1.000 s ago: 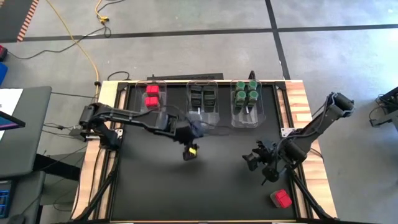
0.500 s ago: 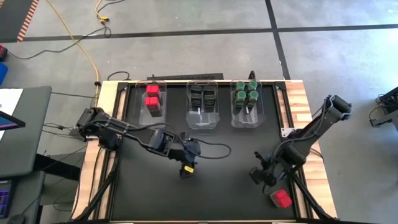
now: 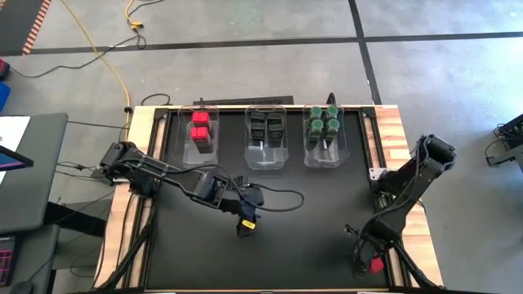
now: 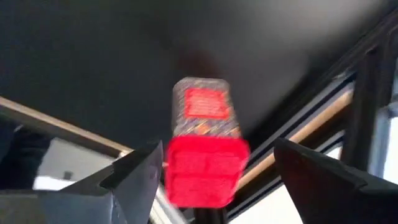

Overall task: Sort spices by type
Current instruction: Put the red seasoning can into the left transparent bin

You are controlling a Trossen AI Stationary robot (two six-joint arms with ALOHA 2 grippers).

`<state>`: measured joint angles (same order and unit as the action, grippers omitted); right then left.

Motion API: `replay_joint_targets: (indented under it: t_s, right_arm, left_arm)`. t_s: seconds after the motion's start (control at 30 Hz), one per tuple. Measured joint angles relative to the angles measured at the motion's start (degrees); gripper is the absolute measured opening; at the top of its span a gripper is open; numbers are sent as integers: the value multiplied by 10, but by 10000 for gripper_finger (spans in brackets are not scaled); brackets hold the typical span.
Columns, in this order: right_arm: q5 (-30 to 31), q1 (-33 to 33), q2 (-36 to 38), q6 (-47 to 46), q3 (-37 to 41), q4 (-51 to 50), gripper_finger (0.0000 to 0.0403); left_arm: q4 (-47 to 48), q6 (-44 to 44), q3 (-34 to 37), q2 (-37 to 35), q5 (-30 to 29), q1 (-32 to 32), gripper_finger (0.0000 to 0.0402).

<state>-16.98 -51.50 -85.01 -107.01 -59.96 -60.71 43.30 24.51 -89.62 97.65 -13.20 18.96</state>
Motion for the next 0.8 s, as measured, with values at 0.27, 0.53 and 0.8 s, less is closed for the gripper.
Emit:
replay_joint_targets:
  t_s: [0.27,0.53,0.8]
  right_arm:
    - [-13,-43,6,-72,0,64,338]
    - [-32,-84,0,-152,0,91,338]
    - [-26,-96,-36,-162,0,123,338]
  left_arm:
    - [-8,-6,0,0,-11,-3,229]
    - [-8,-11,0,0,-12,-4,229]
    - [-7,-11,0,0,-12,-4,229]
